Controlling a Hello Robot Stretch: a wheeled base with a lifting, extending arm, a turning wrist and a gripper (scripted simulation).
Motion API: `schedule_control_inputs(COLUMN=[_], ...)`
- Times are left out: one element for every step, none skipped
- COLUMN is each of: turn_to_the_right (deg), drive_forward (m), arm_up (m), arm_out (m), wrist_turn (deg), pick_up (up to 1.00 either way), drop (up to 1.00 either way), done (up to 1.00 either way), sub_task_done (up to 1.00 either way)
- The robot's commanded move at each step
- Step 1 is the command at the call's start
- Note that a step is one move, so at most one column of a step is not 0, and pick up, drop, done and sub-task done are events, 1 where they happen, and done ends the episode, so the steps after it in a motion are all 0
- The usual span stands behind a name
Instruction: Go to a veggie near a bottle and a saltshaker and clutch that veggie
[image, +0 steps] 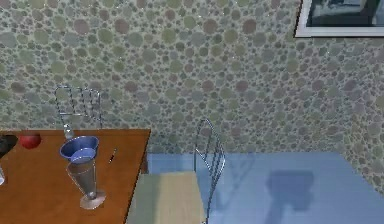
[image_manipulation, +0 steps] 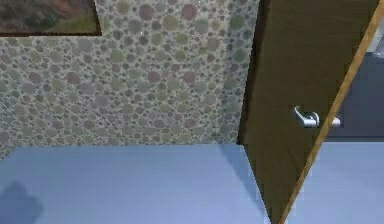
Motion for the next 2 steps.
schedule_control_inputs(turn_to_the_right=[39.0, 0.0], drive_forward=[0.00, 0.75], arm_up=[0.00, 0.00], arm_out=[0.00, 0.00], wrist_turn=[0.0, 0.0], pick_up=[0.00, 0.00], drop=[0.00, 0.00], done=[0.00, 0.00], sub_task_done=[0.00, 0.00])
